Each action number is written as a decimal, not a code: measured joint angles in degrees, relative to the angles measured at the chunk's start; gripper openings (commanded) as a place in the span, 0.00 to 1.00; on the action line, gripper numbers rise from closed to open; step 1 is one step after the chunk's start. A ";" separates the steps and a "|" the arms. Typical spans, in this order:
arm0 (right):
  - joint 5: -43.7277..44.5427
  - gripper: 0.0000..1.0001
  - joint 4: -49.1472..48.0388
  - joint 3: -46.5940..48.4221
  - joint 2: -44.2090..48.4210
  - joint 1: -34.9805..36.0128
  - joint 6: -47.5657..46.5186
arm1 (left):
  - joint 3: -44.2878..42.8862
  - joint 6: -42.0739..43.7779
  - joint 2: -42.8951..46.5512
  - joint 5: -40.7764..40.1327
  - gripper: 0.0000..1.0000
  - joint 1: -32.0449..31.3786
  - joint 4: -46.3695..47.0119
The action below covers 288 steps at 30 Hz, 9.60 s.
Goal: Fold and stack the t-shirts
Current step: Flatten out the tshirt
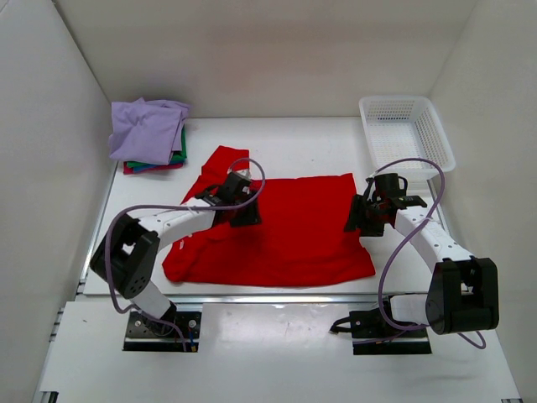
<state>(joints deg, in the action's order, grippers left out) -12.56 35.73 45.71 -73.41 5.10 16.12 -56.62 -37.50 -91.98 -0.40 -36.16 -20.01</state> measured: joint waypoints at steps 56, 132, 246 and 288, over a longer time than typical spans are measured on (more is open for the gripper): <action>4.09 0.52 5.11 -2.54 3.63 -3.78 -1.92 | 1.22 0.90 5.35 -7.02 0.00 1.46 -7.41; 5.33 0.00 -1.60 -11.17 3.45 -3.69 4.85 | 2.16 8.98 0.37 -4.15 0.54 0.26 -7.23; -2.60 0.00 17.97 11.13 12.07 -4.26 -4.31 | -22.97 18.38 38.29 -3.06 0.00 17.25 -41.75; -0.28 0.00 2.43 75.47 -12.31 -1.14 -12.37 | -79.30 27.21 12.92 -2.40 0.00 24.74 -13.03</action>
<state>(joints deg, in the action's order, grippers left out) -12.84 38.15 121.19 -85.71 3.97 3.75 -135.92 -10.28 -79.07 -2.81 -11.42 -33.04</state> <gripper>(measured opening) 0.009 0.014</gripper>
